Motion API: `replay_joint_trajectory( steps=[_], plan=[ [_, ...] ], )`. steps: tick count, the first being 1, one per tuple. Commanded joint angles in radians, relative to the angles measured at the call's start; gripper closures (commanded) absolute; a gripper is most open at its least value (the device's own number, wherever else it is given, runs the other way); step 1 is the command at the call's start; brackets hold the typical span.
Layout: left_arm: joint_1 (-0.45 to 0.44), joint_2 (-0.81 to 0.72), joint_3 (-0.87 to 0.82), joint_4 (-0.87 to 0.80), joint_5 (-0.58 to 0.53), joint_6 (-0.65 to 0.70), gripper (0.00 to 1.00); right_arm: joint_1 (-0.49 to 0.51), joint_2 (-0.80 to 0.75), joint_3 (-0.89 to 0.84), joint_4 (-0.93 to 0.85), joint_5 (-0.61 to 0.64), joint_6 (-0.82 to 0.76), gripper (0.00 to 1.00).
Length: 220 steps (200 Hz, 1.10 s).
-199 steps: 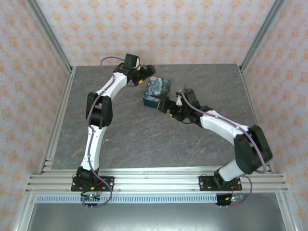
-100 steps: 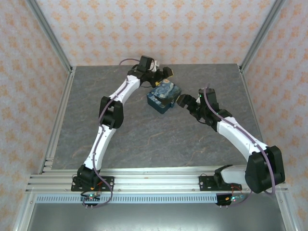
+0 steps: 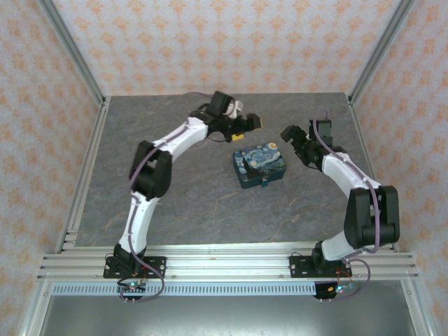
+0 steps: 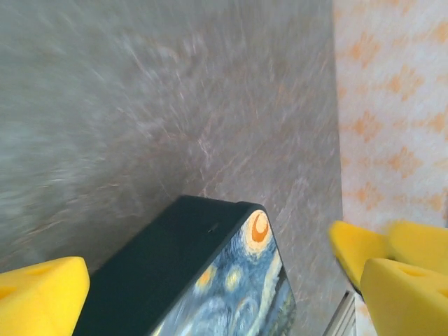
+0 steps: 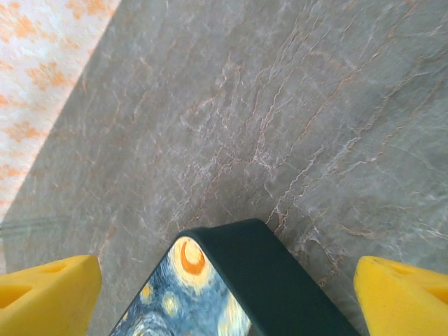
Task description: Unlock the padlock with the key
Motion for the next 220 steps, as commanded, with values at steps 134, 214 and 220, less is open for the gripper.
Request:
replay_joint_trajectory(
  steps=[134, 214, 220],
  plan=[
    [0.032, -0.599, -0.921, 0.355, -0.291, -0.096, 0.0, 0.288, 0.033, -0.178, 0.295, -0.055, 0.221, 0.1],
    [0.031, -0.563, -0.986, 0.511, -0.255, -0.192, 0.0, 0.376, 0.082, -0.131, 0.333, -0.011, 0.291, 0.1],
    [0.031, -0.561, -0.99, 0.521, -0.252, -0.199, 0.0, 0.376, 0.082, -0.132, 0.336, -0.01, 0.294, 0.1]
  ],
)
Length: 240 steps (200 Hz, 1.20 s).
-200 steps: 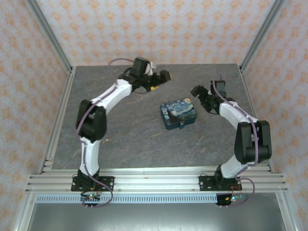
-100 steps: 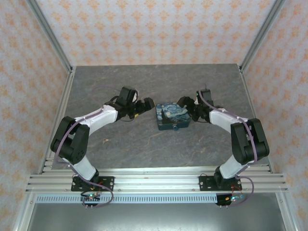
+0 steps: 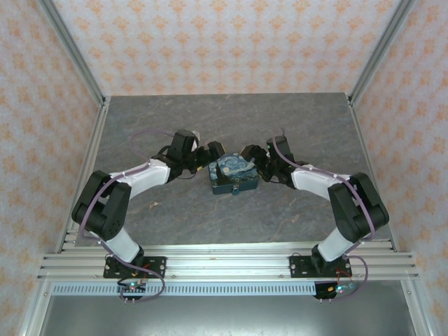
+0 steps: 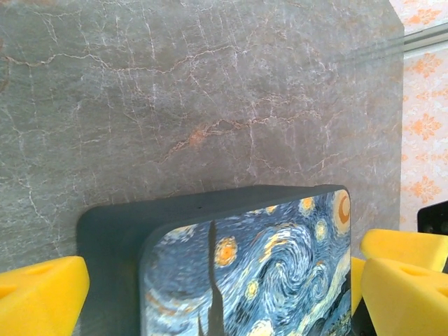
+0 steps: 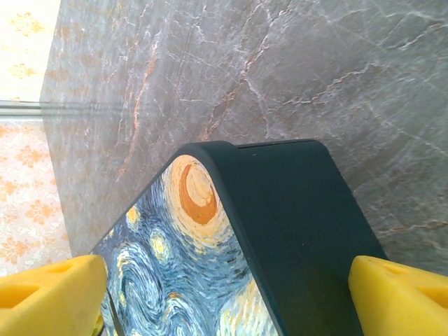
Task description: Unlock the padlock with the key
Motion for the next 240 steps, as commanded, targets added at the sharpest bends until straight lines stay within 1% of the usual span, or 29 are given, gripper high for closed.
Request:
replay_joint_trajectory(
  steps=[1, 47, 81, 138, 162, 176, 185, 203, 220, 240],
  plan=[
    [-0.001, -0.003, -0.025, 0.088, 0.006, -0.052, 0.0, 0.01, 0.011, 0.031, 0.044, 0.03, 0.038, 0.1],
    [-0.02, 0.029, -0.027, 0.16, 0.029, -0.104, 0.0, 0.01, 0.008, 0.031, 0.055, 0.038, 0.055, 0.1],
    [-0.025, 0.071, 0.005, 0.198, 0.042, -0.138, 0.0, 0.009, 0.017, 0.031, 0.078, 0.028, 0.075, 0.1],
    [-0.025, 0.153, 0.109, 0.165, 0.04, -0.122, 0.0, 0.01, 0.061, 0.066, 0.105, 0.017, 0.095, 0.1],
    [-0.025, 0.164, 0.118, 0.155, 0.037, -0.116, 0.0, 0.009, 0.065, 0.07, 0.101, 0.025, 0.087, 0.1],
    [-0.023, 0.154, 0.111, 0.145, 0.025, -0.109, 0.0, 0.004, 0.057, 0.068, 0.079, 0.036, 0.073, 0.07],
    [-0.016, 0.145, 0.106, 0.137, 0.017, -0.1, 0.0, -0.005, 0.046, 0.062, 0.064, 0.054, 0.064, 0.0],
    [0.006, 0.106, 0.091, 0.123, 0.002, -0.082, 0.0, -0.034, 0.004, 0.037, 0.034, 0.088, 0.042, 0.01],
    [0.034, 0.048, 0.088, 0.074, -0.015, -0.046, 0.0, -0.076, -0.044, 0.018, -0.013, 0.109, 0.007, 0.01],
    [0.056, -0.041, 0.085, -0.014, -0.062, 0.012, 0.0, -0.115, -0.103, 0.031, -0.126, 0.136, -0.076, 0.01]
  ],
)
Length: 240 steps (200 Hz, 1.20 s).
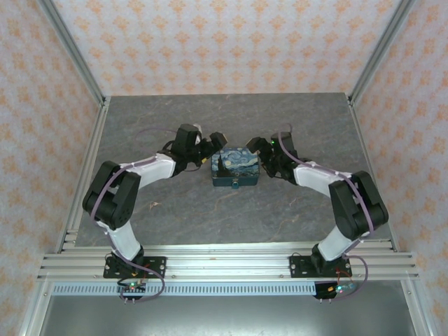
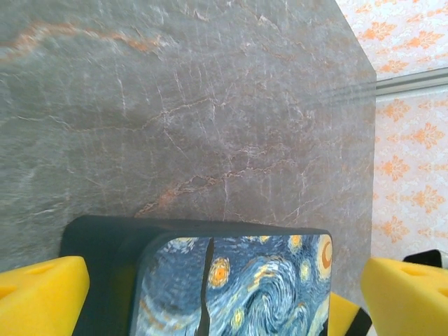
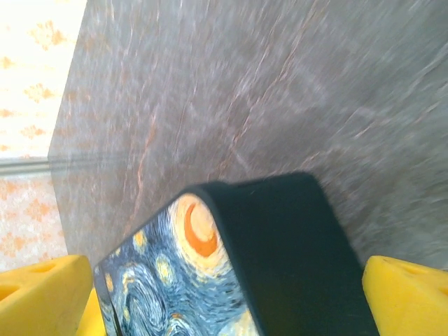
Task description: Unlock the padlock with the key
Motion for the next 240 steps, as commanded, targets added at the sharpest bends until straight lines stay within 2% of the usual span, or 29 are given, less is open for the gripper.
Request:
replay_joint_trajectory(
  steps=[1, 13, 33, 50, 61, 67, 76, 85, 102, 132, 152, 177, 204, 240],
  plan=[
    [0.034, -0.141, 0.0, -0.105, -0.044, 0.088, 0.0, -0.046, -0.099, 0.006, -0.121, 0.058, -0.103, 0.01],
    [0.044, -0.198, -0.004, -0.166, -0.088, 0.119, 0.0, -0.057, -0.129, 0.038, -0.228, 0.104, -0.174, 0.01],
    [0.056, -0.286, 0.003, -0.289, -0.167, 0.169, 0.0, -0.058, -0.15, 0.138, -0.463, 0.28, -0.278, 0.01],
    [0.061, -0.342, 0.024, -0.409, -0.226, 0.202, 0.0, -0.059, -0.162, 0.193, -0.596, 0.485, -0.238, 0.01],
    [0.061, -0.376, 0.026, -0.478, -0.28, 0.182, 0.0, -0.073, -0.18, 0.205, -0.621, 0.504, -0.237, 0.01],
    [0.062, -0.394, 0.021, -0.504, -0.301, 0.175, 0.0, -0.088, -0.194, 0.196, -0.608, 0.48, -0.238, 0.01],
    [0.064, -0.424, 0.007, -0.527, -0.32, 0.164, 0.0, -0.122, -0.224, 0.162, -0.551, 0.378, -0.254, 0.01],
    [0.066, -0.452, -0.009, -0.549, -0.338, 0.153, 0.0, -0.16, -0.266, 0.094, -0.445, 0.247, -0.269, 0.01],
    [0.067, -0.518, -0.039, -0.599, -0.387, 0.124, 0.0, -0.211, -0.338, -0.046, -0.245, 0.127, -0.208, 0.01],
    [0.067, -0.635, -0.087, -0.697, -0.474, 0.075, 0.0, -0.225, -0.303, -0.026, -0.301, 0.079, -0.273, 0.01],
    [0.068, -0.678, -0.105, -0.772, -0.499, 0.022, 0.0, -0.224, -0.319, -0.092, -0.201, 0.079, -0.283, 0.01],
    [0.069, -0.715, -0.134, -0.855, -0.528, -0.118, 0.0, -0.224, -0.352, -0.143, -0.168, 0.083, -0.262, 0.01],
    [0.07, -0.745, -0.203, -0.887, -0.555, -0.335, 0.0, -0.222, -0.338, -0.18, -0.087, -0.078, -0.26, 0.0],
    [0.07, -0.718, -0.274, -0.898, -0.575, -0.611, 0.05, -0.179, -0.293, -0.191, -0.047, -0.208, -0.228, 0.13]
  ],
)
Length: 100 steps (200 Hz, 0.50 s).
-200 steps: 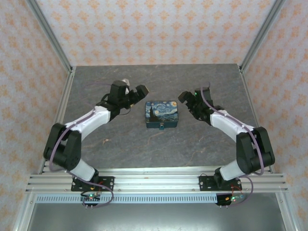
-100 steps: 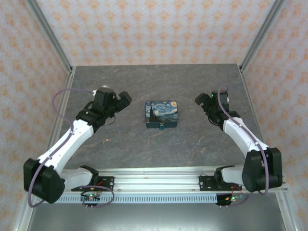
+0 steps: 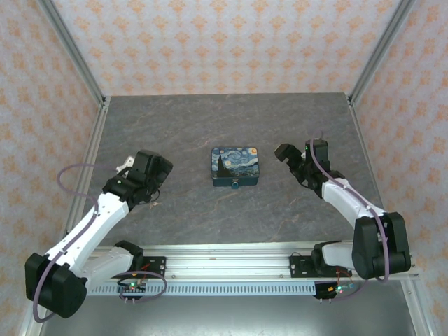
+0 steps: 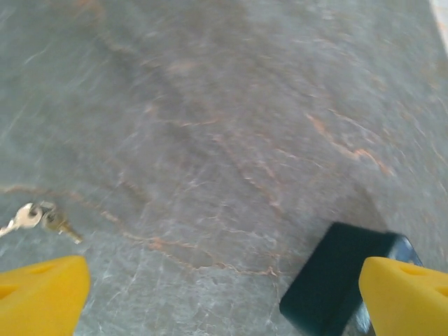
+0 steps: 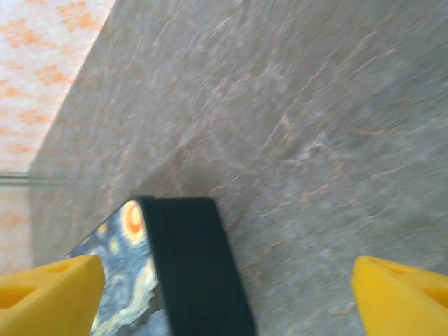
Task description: Unlock the padlock with the key
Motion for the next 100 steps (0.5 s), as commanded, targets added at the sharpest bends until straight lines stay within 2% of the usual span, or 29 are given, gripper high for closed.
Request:
replay_joint_trajectory(
  steps=[1, 40, 62, 100],
  plan=[
    [0.012, 0.016, -0.035, -0.061, -0.064, -0.262, 0.05, 0.035, 0.026, -0.01, 0.078, -0.126, 0.021, 0.13],
    [0.012, 0.124, -0.008, -0.112, -0.067, -0.488, 0.22, 0.115, 0.056, -0.014, 0.093, -0.116, 0.035, 0.16],
    [0.012, 0.189, 0.013, -0.123, -0.06, -0.564, 0.42, 0.133, 0.07, -0.011, 0.099, -0.112, 0.042, 0.16],
    [0.01, 0.23, 0.012, -0.142, -0.083, -0.633, 0.43, 0.138, 0.077, -0.002, 0.095, -0.111, 0.044, 0.16]
  ],
)
